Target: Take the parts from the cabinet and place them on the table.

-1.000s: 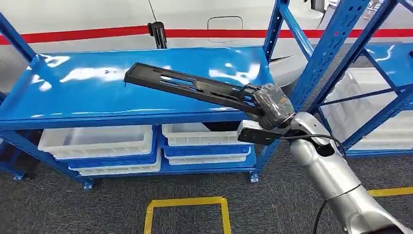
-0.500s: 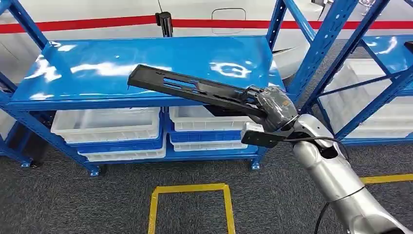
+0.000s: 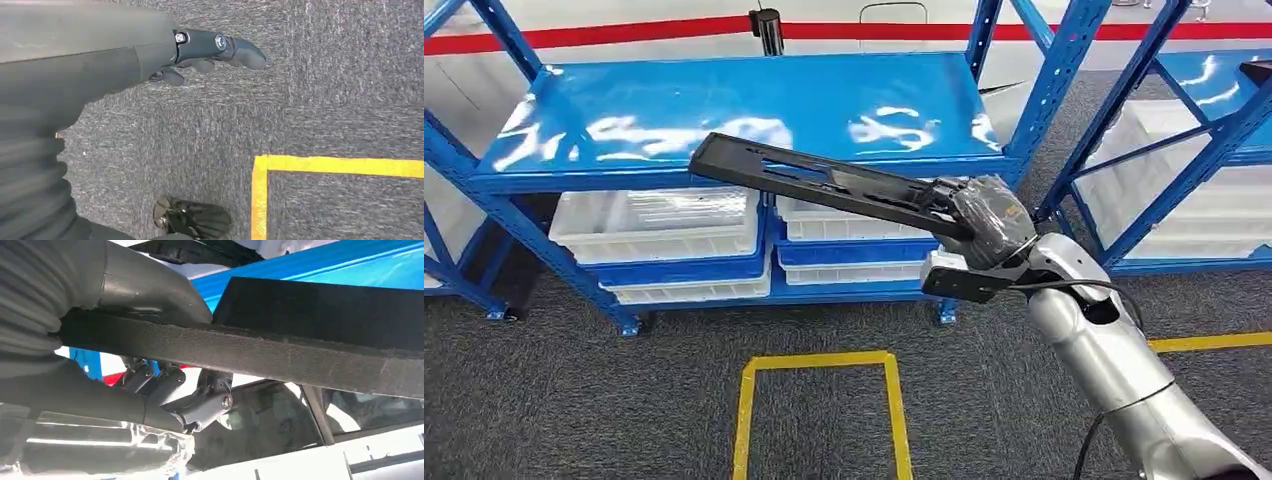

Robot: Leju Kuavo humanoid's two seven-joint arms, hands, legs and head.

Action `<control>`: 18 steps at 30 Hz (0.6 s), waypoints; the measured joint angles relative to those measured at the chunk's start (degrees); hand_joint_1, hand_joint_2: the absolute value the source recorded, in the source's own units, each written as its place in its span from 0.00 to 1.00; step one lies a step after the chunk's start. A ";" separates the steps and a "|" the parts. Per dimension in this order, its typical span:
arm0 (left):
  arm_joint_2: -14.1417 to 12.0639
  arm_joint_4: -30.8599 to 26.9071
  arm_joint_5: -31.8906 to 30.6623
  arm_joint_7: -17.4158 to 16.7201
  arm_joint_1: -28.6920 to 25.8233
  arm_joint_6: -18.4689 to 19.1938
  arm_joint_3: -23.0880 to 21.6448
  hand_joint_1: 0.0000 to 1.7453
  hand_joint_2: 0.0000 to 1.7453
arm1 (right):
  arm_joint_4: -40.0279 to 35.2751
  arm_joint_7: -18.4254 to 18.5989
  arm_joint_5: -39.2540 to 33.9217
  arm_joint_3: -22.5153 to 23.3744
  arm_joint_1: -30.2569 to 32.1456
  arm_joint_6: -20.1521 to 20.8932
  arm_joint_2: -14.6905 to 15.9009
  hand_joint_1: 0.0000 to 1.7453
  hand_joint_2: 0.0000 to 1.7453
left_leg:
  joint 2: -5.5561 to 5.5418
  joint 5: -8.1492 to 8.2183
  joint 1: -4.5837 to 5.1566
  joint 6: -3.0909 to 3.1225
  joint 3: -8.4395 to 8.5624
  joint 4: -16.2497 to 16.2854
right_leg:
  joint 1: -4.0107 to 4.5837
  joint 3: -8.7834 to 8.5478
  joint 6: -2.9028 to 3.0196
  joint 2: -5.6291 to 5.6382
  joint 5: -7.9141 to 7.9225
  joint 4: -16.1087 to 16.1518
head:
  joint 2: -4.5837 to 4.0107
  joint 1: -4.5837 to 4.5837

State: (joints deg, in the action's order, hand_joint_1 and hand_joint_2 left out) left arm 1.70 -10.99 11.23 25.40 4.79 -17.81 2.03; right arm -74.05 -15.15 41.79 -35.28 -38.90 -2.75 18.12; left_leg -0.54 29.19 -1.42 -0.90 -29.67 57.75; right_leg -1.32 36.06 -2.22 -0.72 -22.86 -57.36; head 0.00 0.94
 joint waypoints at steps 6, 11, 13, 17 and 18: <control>0.09 0.00 0.00 -0.02 0.20 0.00 -0.33 0.00 1.00 | -0.17 -0.02 -0.09 0.11 0.10 0.00 0.61 0.98 1.00 | 0.61 -3.83 0.78 3.97 -3.40 -0.77 | 0.06 3.95 -0.01 0.23 -6.50 -7.49 | -0.02 -0.37; 0.15 0.00 0.00 -0.04 0.20 0.02 -0.37 0.00 1.00 | -0.17 0.00 -0.02 0.11 0.54 0.02 0.87 0.98 1.00 | 0.73 -7.51 1.27 4.00 -7.79 -0.70 | 0.14 1.81 -1.89 0.47 -7.50 -15.79 | 0.00 -0.53; 0.17 0.00 0.00 -0.02 0.21 0.02 -0.37 0.00 1.00 | -0.48 0.00 -0.02 0.13 0.35 0.02 0.87 0.98 1.00 | 0.69 -8.96 1.30 3.62 -9.17 -0.67 | 0.24 -5.84 -1.74 0.47 -6.01 -5.78 | 0.00 -0.53; 0.13 0.00 0.00 0.00 0.16 0.07 -0.37 0.00 1.00 | -1.03 0.02 -0.13 0.28 -0.13 0.22 0.92 0.98 1.00 | 0.57 -11.85 1.42 2.49 -10.06 -1.45 | 1.51 -9.06 0.13 0.75 -7.45 1.75 | 0.00 -0.13; 0.11 0.00 0.00 -0.02 -0.05 0.04 -0.37 0.00 1.00 | -1.03 0.04 -0.11 0.24 0.00 0.31 0.90 0.98 1.00 | 0.36 -12.45 1.58 2.04 -10.29 -1.69 | 1.13 -8.58 0.78 0.70 -6.81 1.98 | 0.00 0.04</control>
State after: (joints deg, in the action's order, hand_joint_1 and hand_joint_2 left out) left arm 1.81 -10.99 11.23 25.38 4.74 -17.77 1.66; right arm -75.08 -15.10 41.68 -35.04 -38.89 -2.45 19.02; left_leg -0.18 16.74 0.16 1.15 -39.97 56.07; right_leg -0.19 27.48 -1.44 -0.02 -29.67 -55.38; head 0.00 0.98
